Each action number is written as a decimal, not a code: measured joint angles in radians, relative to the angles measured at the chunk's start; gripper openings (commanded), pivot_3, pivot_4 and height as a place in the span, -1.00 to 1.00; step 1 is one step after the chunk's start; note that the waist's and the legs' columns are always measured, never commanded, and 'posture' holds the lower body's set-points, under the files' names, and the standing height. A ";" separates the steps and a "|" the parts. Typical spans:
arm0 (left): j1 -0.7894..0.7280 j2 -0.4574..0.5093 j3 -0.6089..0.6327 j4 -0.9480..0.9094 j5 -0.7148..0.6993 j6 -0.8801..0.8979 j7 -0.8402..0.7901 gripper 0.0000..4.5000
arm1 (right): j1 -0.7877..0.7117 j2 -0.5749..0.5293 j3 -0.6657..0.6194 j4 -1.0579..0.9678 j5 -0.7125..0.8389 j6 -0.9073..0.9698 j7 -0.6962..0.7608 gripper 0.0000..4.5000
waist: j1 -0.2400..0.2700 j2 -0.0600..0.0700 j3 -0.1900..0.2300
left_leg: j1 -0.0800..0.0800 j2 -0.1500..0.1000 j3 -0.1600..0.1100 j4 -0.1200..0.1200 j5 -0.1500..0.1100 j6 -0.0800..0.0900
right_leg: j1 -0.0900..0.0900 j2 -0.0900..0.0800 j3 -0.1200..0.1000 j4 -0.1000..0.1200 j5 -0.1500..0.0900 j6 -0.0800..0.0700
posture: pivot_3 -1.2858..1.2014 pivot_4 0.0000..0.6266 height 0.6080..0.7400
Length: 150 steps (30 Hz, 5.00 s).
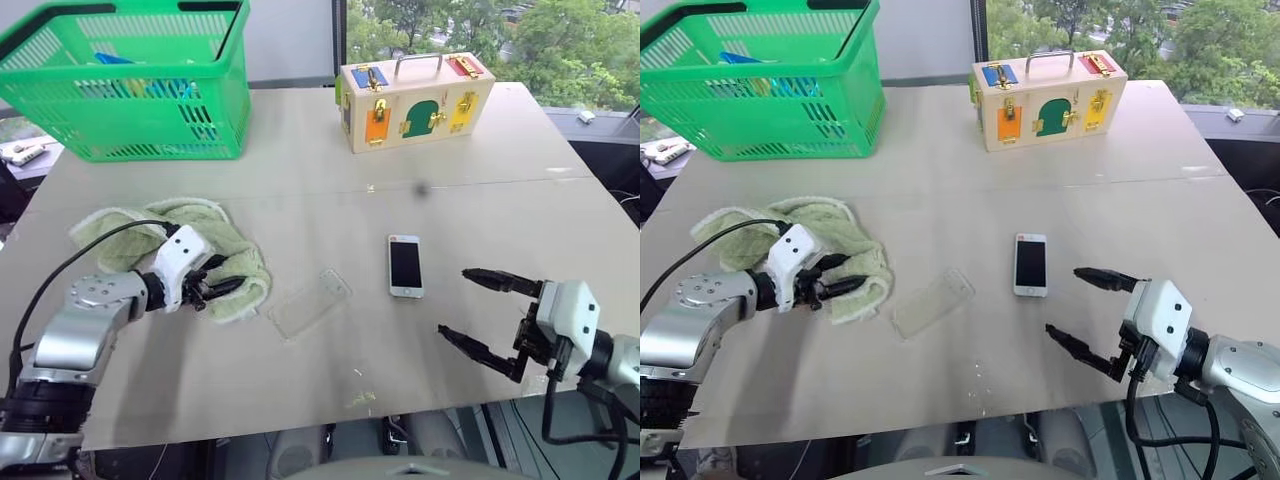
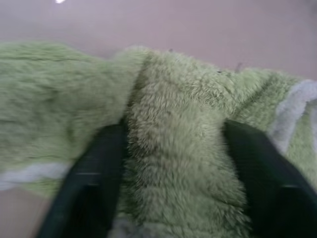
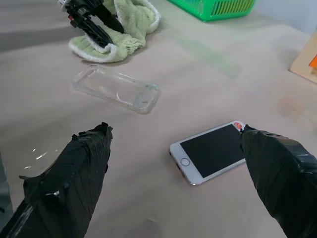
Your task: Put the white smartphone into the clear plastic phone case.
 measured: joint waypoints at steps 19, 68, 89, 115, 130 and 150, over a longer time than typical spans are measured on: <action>-0.087 -0.079 0.373 0.090 -0.329 0.284 0.045 0.99 | -0.050 -0.006 0.006 0.025 0.006 0.000 0.037 1.00 | -0.003 -0.005 0.000 | -0.002 0.001 -0.001 0.001 0.000 0.000 | 0.000 -0.001 -0.002 -0.001 0.002 0.004 | 0.03 -0.52 1.00; -0.101 -0.008 -0.124 -0.776 -0.409 0.737 0.087 0.50 | 0.091 -0.007 -0.069 -0.095 0.024 0.019 -0.026 1.00 | 0.000 -0.001 0.001 | -0.001 -0.001 -0.002 0.001 0.000 0.000 | 0.001 0.006 0.000 0.000 0.000 0.000 | 0.03 -0.52 1.00; -0.243 0.015 -0.447 -0.653 -0.231 0.774 0.184 -0.21 | 0.136 -0.007 -0.107 -0.121 0.024 0.022 -0.024 1.00 | 0.008 0.001 -0.002 | 0.003 -0.003 -0.002 0.001 0.000 0.000 | 0.005 0.005 0.002 0.000 0.000 0.000 | 0.03 -0.52 1.00; -0.588 -0.205 -0.545 0.342 0.106 -0.255 -0.526 -0.97 | 0.071 0.008 -0.056 -0.109 -0.015 0.020 -0.045 1.00 | 0.016 0.003 -0.001 | -0.003 -0.003 0.000 -0.003 -0.002 0.003 | 0.000 0.007 0.002 -0.005 0.001 0.005 | 0.03 -0.52 1.00; -0.476 -0.204 -0.480 0.149 0.133 -0.163 -0.595 0.16 | -0.056 0.008 0.058 -0.110 0.004 0.285 -0.242 1.00 | 0.005 0.002 -0.001 | -0.003 -0.002 -0.002 0.006 -0.002 0.004 | 0.000 0.006 0.002 0.002 -0.002 0.003 | 0.03 -0.52 1.00; -0.043 -0.169 0.052 -0.270 -0.211 0.037 -0.337 0.96 | -0.662 0.392 0.398 0.403 -0.127 0.697 -0.613 1.00 | -0.005 0.002 0.001 | -0.004 -0.002 -0.001 0.006 -0.002 0.004 | 0.000 0.005 0.003 0.001 0.001 0.006 | 0.03 -0.52 1.00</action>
